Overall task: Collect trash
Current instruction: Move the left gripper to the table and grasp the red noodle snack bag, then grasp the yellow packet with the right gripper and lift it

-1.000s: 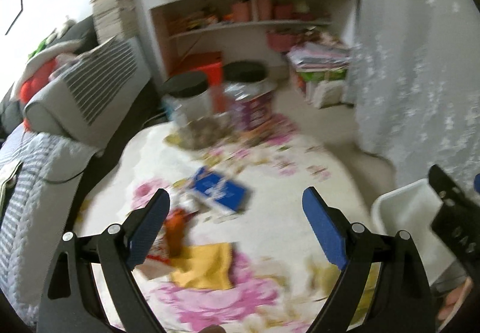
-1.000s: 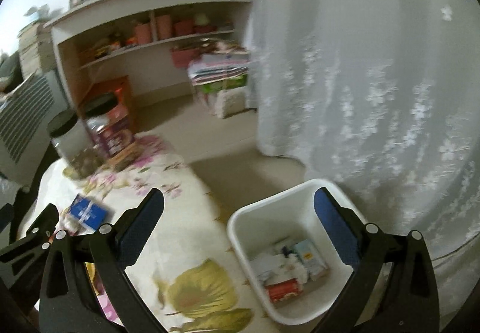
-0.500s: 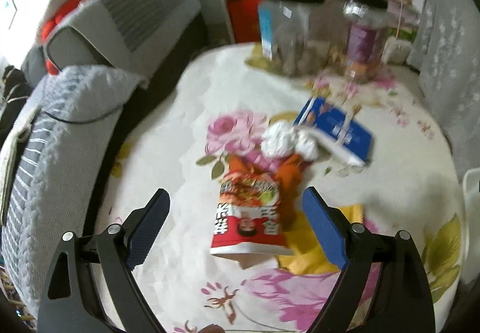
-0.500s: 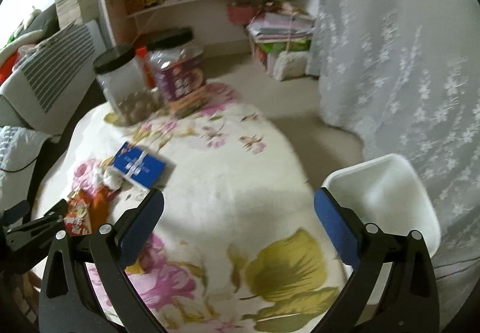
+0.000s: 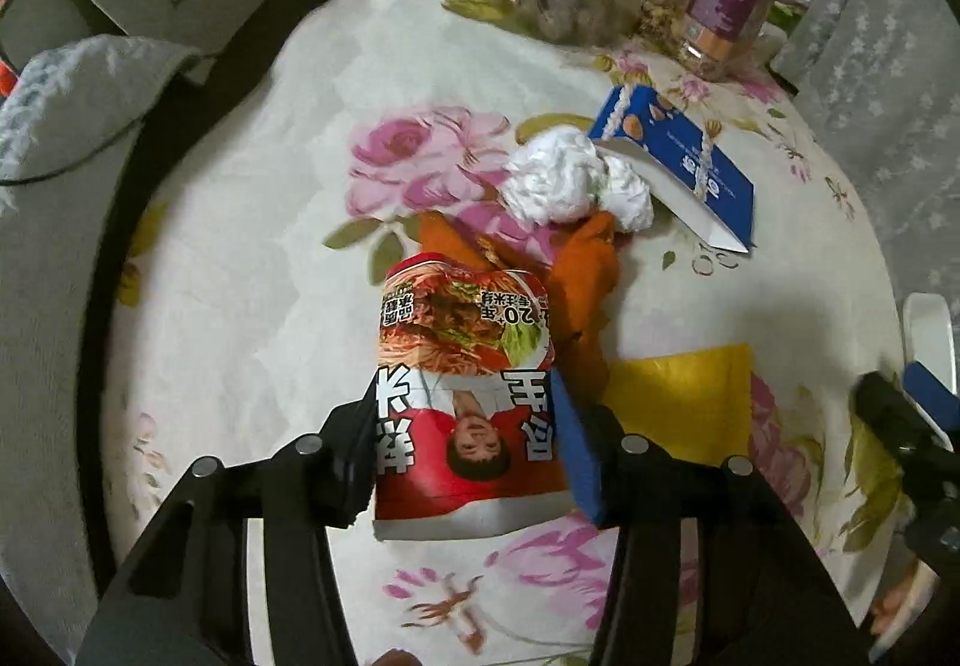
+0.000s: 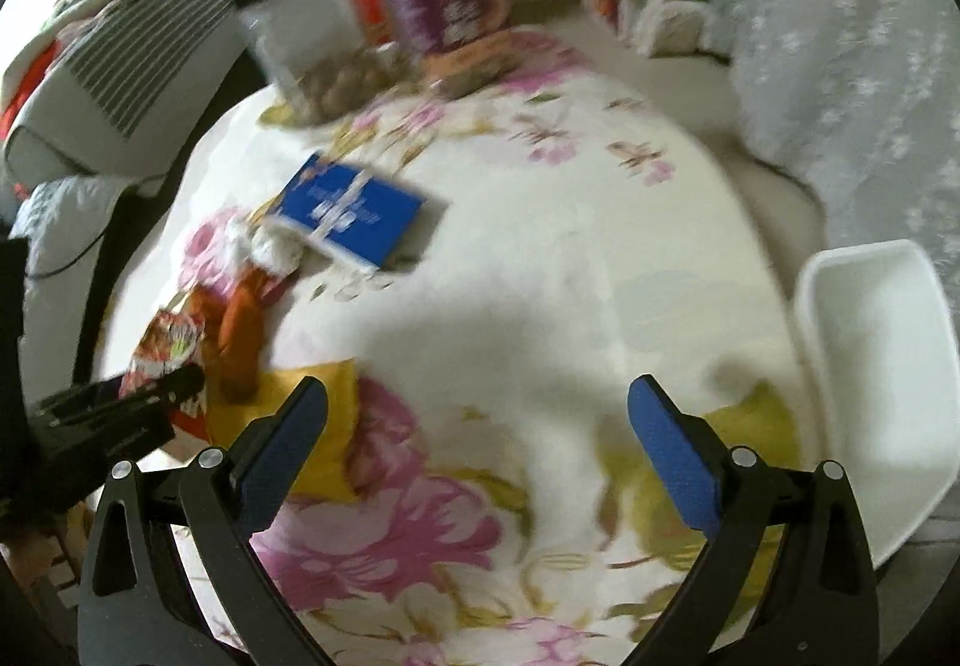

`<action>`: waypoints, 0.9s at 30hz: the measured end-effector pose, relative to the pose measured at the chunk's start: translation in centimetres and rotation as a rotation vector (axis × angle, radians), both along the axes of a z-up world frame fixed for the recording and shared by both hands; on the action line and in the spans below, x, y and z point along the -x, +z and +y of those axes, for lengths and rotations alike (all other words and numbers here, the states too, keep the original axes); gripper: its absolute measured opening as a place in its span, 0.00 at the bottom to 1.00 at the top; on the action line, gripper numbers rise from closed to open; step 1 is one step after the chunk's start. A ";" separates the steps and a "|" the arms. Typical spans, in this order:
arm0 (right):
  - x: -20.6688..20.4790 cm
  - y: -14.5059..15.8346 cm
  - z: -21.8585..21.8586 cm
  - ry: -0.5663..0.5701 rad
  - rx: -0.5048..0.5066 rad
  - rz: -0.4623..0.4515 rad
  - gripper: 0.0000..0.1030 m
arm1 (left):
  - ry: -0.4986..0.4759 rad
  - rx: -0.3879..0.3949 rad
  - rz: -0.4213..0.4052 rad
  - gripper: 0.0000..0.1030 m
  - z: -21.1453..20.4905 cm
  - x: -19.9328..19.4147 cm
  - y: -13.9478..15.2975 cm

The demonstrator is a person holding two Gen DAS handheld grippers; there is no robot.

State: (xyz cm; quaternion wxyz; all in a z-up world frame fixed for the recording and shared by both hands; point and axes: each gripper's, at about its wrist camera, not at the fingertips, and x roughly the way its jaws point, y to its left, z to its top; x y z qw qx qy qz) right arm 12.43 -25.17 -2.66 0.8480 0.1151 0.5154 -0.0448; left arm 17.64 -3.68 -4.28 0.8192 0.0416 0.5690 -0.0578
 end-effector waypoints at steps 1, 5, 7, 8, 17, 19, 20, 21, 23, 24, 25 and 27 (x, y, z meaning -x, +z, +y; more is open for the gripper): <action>-0.1 -0.2 0.3 0.017 -0.006 0.007 0.93 | -0.003 -0.001 -0.007 0.48 0.2 0.2 0.4; -0.8 -1.6 2.2 0.101 -0.032 0.041 0.93 | 0.002 0.015 -0.030 0.48 2.1 1.0 2.0; -1.1 -2.3 3.1 0.129 -0.058 0.060 0.93 | 0.015 0.006 -0.050 0.48 3.2 1.3 2.7; -1.3 -2.7 3.6 0.139 -0.084 0.071 0.93 | 0.021 0.000 -0.057 0.48 3.6 1.3 2.9; -1.8 -3.8 10.9 0.353 -0.016 0.046 0.93 | 0.059 0.003 -0.084 0.49 6.6 1.9 4.0; -1.8 -4.5 12.2 0.421 0.057 0.052 0.94 | 0.059 0.002 -0.087 0.50 7.0 2.0 4.1; -1.7 -5.0 13.0 0.457 0.114 0.055 0.94 | 0.058 0.004 -0.086 0.50 7.0 2.0 4.1; -1.6 -5.3 13.6 0.481 0.167 0.041 0.94 | 0.059 0.005 -0.087 0.50 7.1 2.0 4.0; -1.4 -5.4 13.9 0.503 0.176 0.001 0.92 | 0.059 0.002 -0.090 0.50 7.0 2.0 4.0; -1.6 -5.3 13.7 0.487 0.152 -0.007 0.89 | 0.057 0.002 -0.093 0.50 7.2 2.1 4.1; -1.7 -5.2 13.5 0.479 0.146 -0.011 0.84 | 0.055 0.004 -0.095 0.50 7.1 2.1 4.2; -1.9 -4.9 13.2 0.470 0.151 -0.021 0.69 | 0.051 0.007 -0.099 0.50 7.0 2.2 4.4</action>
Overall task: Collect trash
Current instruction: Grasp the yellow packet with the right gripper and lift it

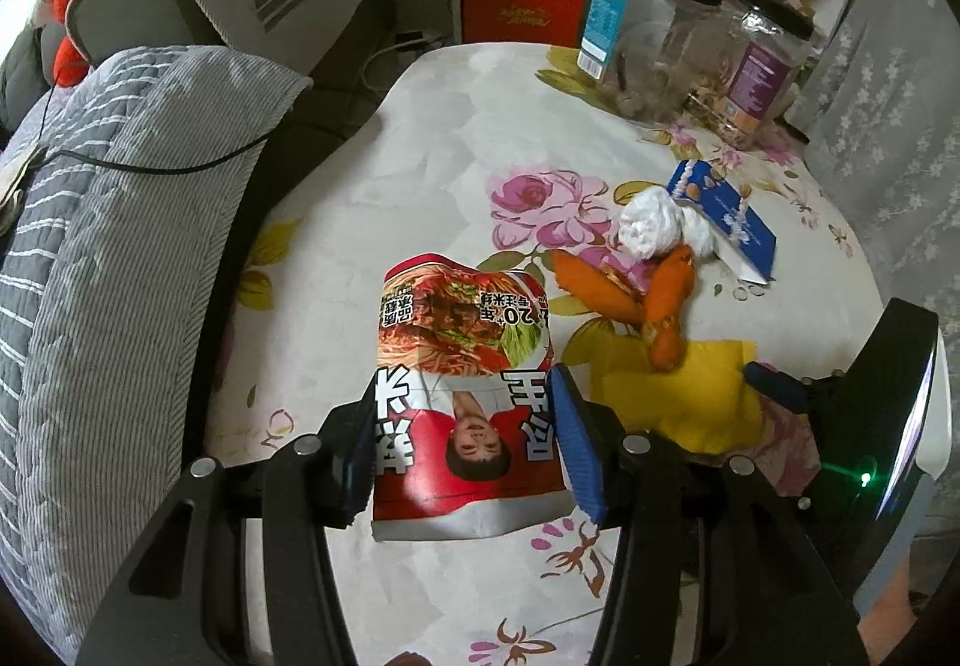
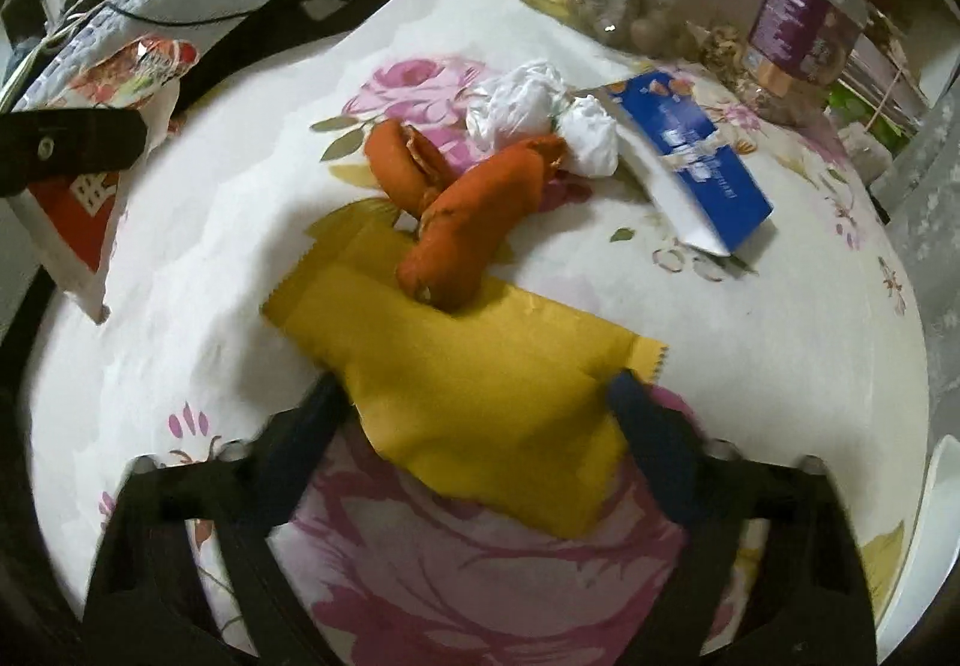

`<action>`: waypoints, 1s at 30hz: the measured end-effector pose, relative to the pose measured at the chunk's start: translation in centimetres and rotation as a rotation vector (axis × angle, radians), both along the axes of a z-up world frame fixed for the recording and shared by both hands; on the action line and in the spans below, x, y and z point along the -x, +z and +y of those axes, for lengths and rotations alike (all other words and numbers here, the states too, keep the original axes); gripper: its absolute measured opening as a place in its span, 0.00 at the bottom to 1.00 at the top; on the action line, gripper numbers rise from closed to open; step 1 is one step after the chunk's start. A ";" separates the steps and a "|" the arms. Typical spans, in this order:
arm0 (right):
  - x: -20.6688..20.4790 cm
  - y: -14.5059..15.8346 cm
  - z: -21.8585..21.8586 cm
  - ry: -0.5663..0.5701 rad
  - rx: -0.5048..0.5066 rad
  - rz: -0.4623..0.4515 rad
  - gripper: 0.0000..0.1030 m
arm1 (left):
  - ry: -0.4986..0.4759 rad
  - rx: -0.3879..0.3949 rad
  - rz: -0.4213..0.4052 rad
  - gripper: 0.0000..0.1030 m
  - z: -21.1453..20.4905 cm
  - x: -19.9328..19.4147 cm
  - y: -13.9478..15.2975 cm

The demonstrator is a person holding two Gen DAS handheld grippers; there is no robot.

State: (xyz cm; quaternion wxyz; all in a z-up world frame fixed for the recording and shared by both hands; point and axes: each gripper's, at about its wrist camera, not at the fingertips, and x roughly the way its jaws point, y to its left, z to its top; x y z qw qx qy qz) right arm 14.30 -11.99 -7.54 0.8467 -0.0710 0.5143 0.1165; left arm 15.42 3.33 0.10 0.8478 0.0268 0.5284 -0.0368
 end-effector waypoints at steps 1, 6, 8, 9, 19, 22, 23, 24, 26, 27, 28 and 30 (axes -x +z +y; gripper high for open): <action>-0.1 0.2 -0.3 -0.006 -0.011 -0.004 0.59 | 0.000 0.001 -0.002 0.50 -0.1 0.0 0.1; 0.0 1.1 -1.3 -0.025 -0.074 -0.014 0.32 | 0.007 0.000 -0.014 0.50 0.0 0.3 0.5; 0.2 1.2 -1.3 -0.023 -0.086 -0.020 0.26 | 0.014 -0.001 -0.020 0.50 -0.1 0.3 0.5; 0.3 1.3 -1.3 -0.021 -0.092 -0.021 0.25 | 0.020 -0.001 -0.025 0.50 -0.1 0.4 0.7; 1.6 4.2 -1.0 -0.003 -0.123 -0.088 0.18 | 0.036 0.007 -0.094 0.50 0.0 0.9 2.8; 1.9 5.1 -1.3 -0.014 -0.131 -0.110 0.18 | 0.040 0.008 -0.117 0.50 -0.1 1.3 3.5; 2.0 5.5 -1.5 -0.018 -0.131 -0.121 0.18 | 0.042 0.009 -0.122 0.50 -0.1 1.4 3.7; 2.1 5.9 -1.6 -0.023 -0.131 -0.129 0.18 | 0.044 0.010 -0.130 0.50 -0.1 1.5 3.9; 2.5 6.5 -2.1 -0.036 -0.137 -0.147 0.18 | 0.046 0.011 -0.141 0.50 -0.1 1.7 4.2; 2.6 6.8 -2.4 -0.041 -0.139 -0.153 0.18 | 0.045 0.010 -0.148 0.50 -0.3 1.8 4.4; 2.8 7.1 -2.6 -0.047 -0.140 -0.160 0.18 | 0.045 0.008 -0.154 0.50 -0.4 2.0 4.5; 3.1 7.6 -3.2 -0.061 -0.140 -0.174 0.18 | 0.043 0.005 -0.172 0.50 -0.7 2.3 4.9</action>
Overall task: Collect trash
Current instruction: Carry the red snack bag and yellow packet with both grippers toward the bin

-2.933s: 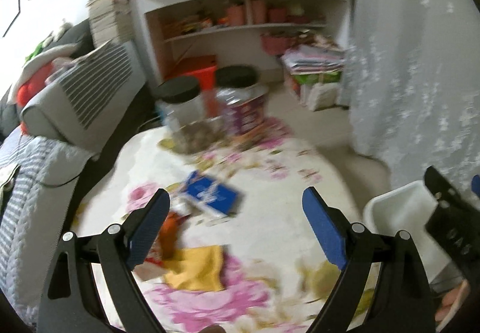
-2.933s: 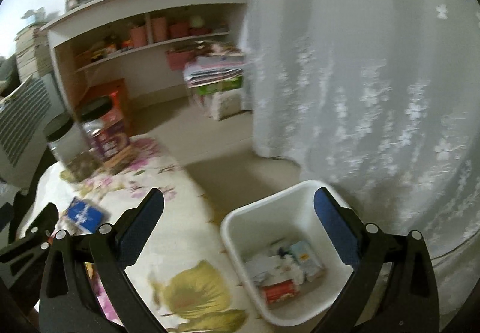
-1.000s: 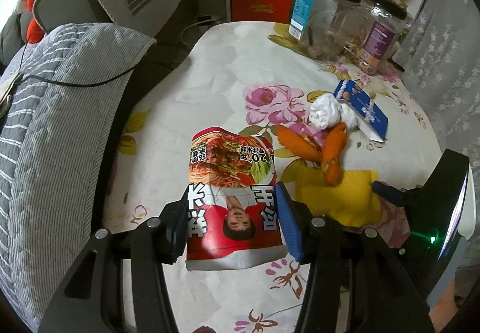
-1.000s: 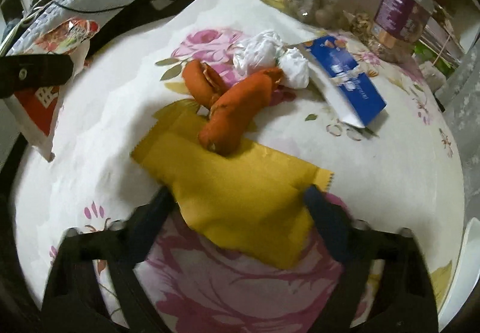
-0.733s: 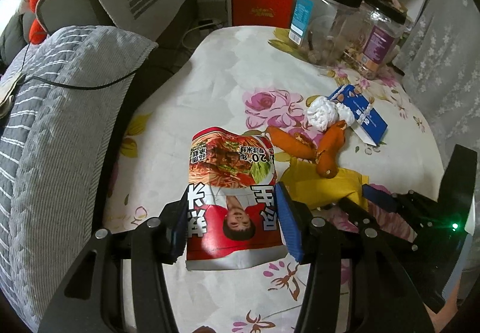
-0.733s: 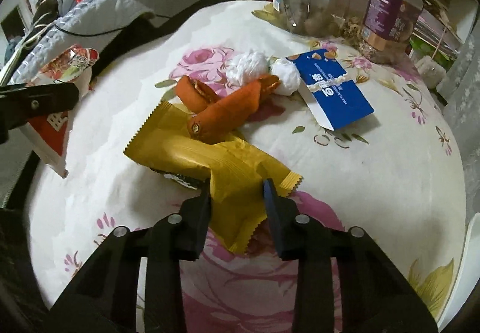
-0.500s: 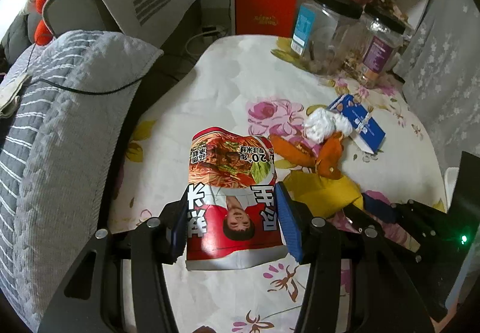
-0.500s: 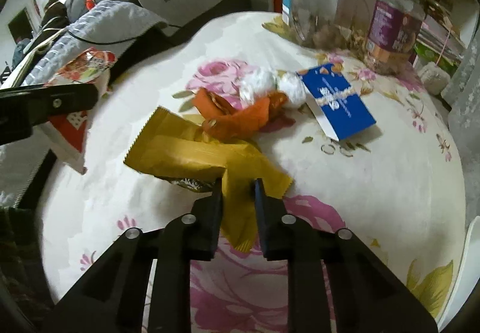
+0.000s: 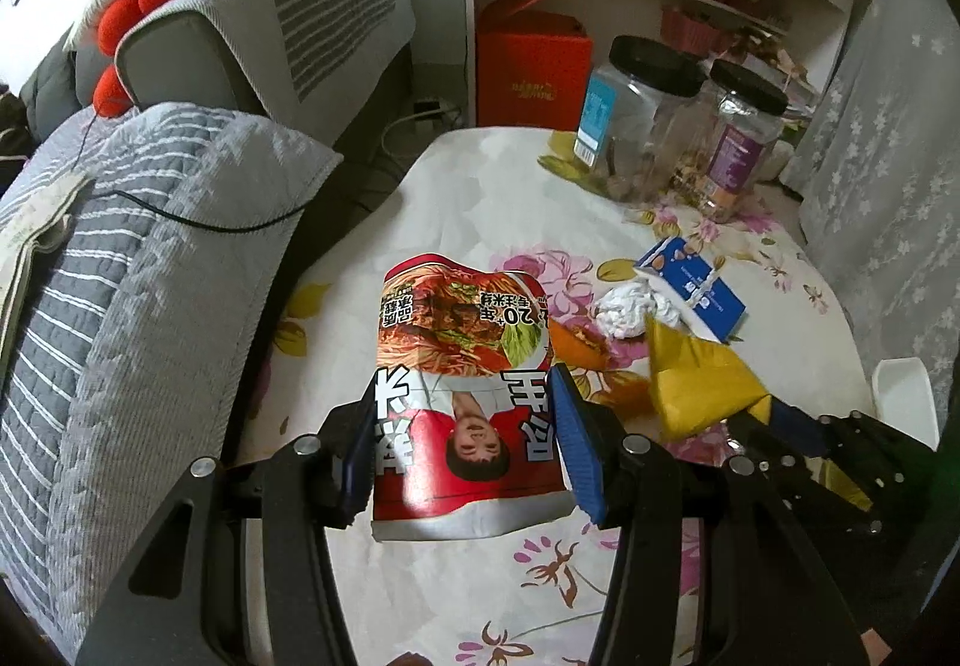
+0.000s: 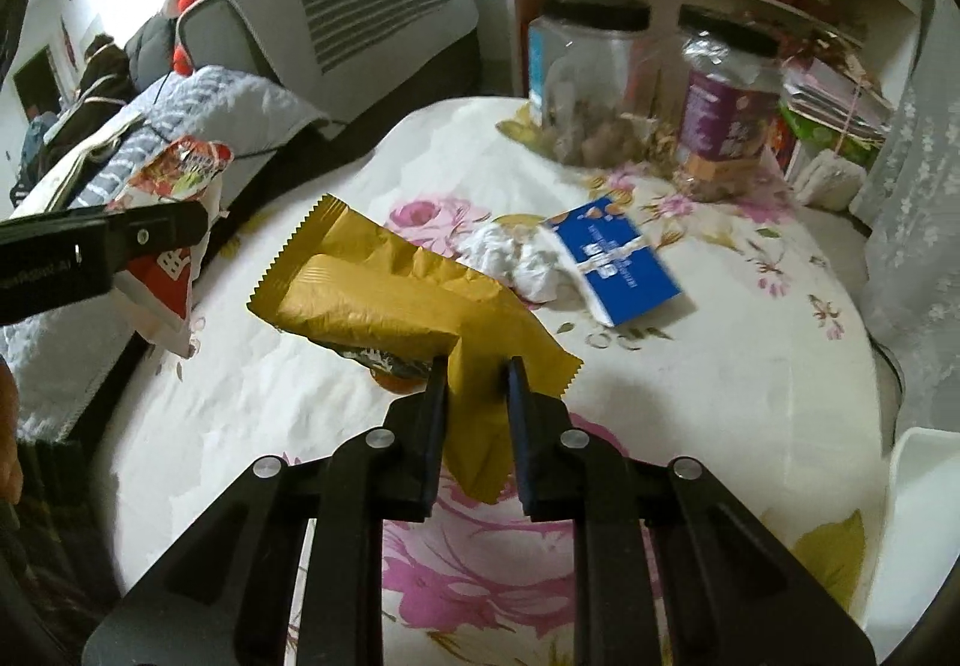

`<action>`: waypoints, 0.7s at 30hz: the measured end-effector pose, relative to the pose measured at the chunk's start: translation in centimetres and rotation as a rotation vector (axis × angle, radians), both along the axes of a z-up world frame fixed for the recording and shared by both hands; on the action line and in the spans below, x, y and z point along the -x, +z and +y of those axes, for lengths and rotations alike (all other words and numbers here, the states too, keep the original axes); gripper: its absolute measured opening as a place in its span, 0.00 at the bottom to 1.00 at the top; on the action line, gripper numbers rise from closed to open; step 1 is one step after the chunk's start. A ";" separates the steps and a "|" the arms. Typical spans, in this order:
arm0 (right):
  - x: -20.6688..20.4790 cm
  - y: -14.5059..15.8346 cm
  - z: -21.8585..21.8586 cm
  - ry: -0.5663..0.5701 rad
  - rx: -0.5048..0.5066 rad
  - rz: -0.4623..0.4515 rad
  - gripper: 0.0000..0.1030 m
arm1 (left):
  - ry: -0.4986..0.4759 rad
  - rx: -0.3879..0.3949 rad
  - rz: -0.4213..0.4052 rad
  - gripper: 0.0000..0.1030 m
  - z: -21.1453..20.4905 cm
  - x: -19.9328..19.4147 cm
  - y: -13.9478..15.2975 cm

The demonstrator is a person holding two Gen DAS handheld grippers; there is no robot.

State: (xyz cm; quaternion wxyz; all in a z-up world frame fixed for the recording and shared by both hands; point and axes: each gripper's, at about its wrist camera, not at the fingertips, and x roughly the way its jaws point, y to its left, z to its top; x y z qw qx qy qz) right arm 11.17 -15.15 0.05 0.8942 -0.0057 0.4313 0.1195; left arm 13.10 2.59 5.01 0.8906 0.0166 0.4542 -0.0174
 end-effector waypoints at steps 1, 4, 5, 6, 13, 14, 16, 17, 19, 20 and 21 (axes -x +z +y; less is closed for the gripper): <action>0.2 0.2 -0.3 -0.007 -0.001 -0.005 0.18 | -0.002 0.001 -0.008 0.50 -0.2 0.1 0.2; 0.6 0.7 -1.1 -0.028 -0.003 -0.021 0.18 | -0.006 0.002 -0.028 0.50 -0.8 0.5 0.6; 0.7 0.9 -1.5 -0.034 -0.006 -0.023 0.18 | -0.009 0.002 -0.033 0.50 -1.1 0.6 0.8; 0.8 1.1 -1.8 -0.041 -0.007 -0.027 0.18 | -0.011 0.003 -0.036 0.50 -1.3 0.7 0.9; 1.8 2.5 -4.1 -0.091 -0.015 -0.060 0.18 | -0.037 0.005 -0.062 0.50 -3.5 1.3 1.6; 2.0 2.6 -4.5 -0.099 -0.019 -0.065 0.18 | -0.041 0.005 -0.066 0.50 -3.8 1.4 1.7; 2.3 3.0 -5.3 -0.114 -0.025 -0.073 0.18 | -0.049 0.005 -0.075 0.50 -4.5 1.6 1.8; 2.5 3.1 -5.6 -0.121 -0.027 -0.077 0.18 | -0.053 0.005 -0.083 0.50 -5.0 1.7 2.0; 2.9 3.4 -6.3 -0.137 -0.030 -0.086 0.18 | -0.060 0.004 -0.097 0.50 -5.7 1.9 2.1; 3.1 3.6 -6.8 -0.146 -0.030 -0.091 0.18 | -0.063 0.005 -0.103 0.50 -6.0 2.0 2.2; 3.3 3.8 -7.1 -0.155 -0.030 -0.096 0.18 | -0.069 0.006 -0.113 0.50 -6.6 2.2 2.3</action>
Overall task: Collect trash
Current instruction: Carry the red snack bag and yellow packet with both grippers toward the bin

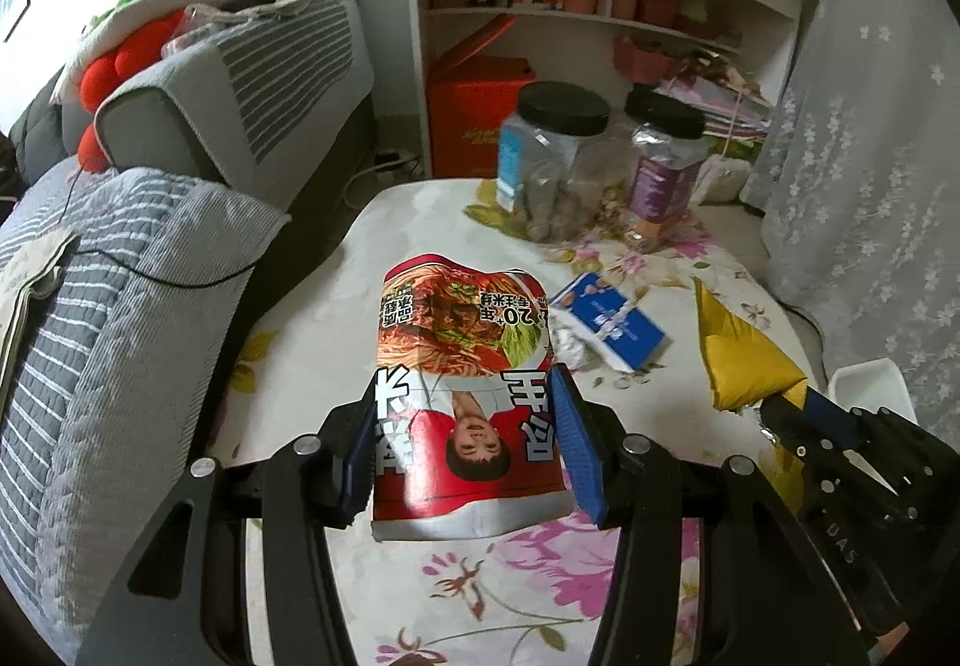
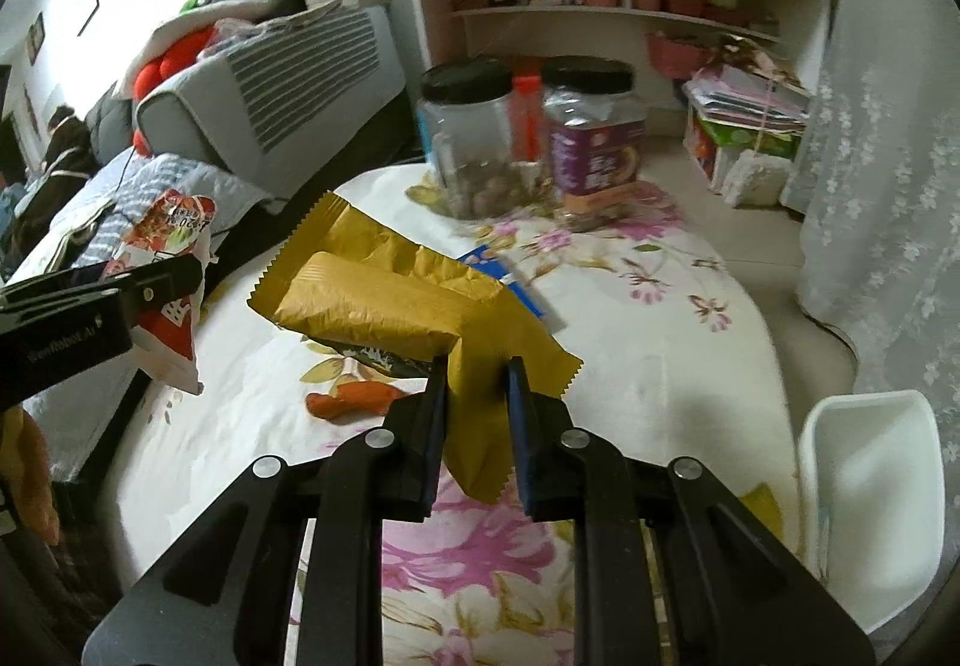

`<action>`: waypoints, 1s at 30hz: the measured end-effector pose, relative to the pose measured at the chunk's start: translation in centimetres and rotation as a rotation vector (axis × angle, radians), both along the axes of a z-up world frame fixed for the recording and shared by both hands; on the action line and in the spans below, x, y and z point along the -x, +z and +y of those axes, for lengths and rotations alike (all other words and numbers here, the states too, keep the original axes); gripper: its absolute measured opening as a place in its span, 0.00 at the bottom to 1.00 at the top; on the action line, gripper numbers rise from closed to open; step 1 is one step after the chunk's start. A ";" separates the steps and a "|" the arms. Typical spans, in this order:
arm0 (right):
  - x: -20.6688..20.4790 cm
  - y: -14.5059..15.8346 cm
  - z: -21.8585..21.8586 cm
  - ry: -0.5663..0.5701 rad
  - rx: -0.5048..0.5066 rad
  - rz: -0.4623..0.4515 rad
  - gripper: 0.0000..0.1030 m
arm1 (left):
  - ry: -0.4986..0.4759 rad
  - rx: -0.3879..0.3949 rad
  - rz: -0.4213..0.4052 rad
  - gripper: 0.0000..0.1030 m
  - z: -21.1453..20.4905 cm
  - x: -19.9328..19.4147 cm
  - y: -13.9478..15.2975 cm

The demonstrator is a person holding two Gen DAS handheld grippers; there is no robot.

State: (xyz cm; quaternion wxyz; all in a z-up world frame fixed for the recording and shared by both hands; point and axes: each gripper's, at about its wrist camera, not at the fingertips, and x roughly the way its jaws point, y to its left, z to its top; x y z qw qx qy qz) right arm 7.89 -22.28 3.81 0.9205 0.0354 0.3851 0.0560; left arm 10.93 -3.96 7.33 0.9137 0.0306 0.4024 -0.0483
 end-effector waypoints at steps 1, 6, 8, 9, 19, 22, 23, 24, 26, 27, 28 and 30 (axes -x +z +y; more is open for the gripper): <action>0.2 0.1 -0.4 -0.009 0.000 -0.005 0.18 | -0.004 0.000 -0.004 0.50 -0.3 0.1 0.1; 1.3 0.9 -3.0 -0.066 -0.010 -0.028 0.18 | -0.032 0.000 -0.035 0.50 -2.4 0.6 0.5; 1.7 1.1 -3.9 -0.086 -0.010 -0.035 0.18 | -0.047 0.003 -0.042 0.50 -3.3 0.9 0.6; 1.9 1.3 -4.3 -0.094 -0.008 -0.039 0.18 | -0.056 0.004 -0.047 0.50 -3.8 1.0 0.7; 4.4 2.9 -9.7 -0.228 -0.022 -0.090 0.18 | -0.145 -0.004 -0.097 0.50 -8.9 2.7 1.5; 5.4 3.5 -12.1 -0.289 -0.038 -0.109 0.19 | -0.170 -0.003 -0.096 0.50 -10.2 3.1 1.3; 5.8 3.6 -13.1 -0.314 -0.043 -0.115 0.19 | -0.182 -0.004 -0.093 0.50 -10.9 3.2 1.2; 6.2 3.8 -14.0 -0.337 -0.047 -0.120 0.19 | -0.190 -0.005 -0.090 0.50 -11.2 3.3 1.2; 6.9 3.9 -15.8 -0.379 -0.050 -0.125 0.19 | -0.209 -0.007 -0.088 0.50 -12.2 3.5 1.0; 7.2 4.0 -16.6 -0.401 -0.051 -0.128 0.19 | -0.221 -0.008 -0.087 0.50 -13.0 3.7 1.0; 7.6 4.1 -17.8 -0.432 -0.055 -0.131 0.19 | -0.228 -0.007 -0.087 0.50 -13.3 3.8 0.9; 8.2 4.1 -19.6 -0.482 -0.060 -0.131 0.20 | -0.251 -0.007 -0.086 0.50 -14.5 4.2 0.8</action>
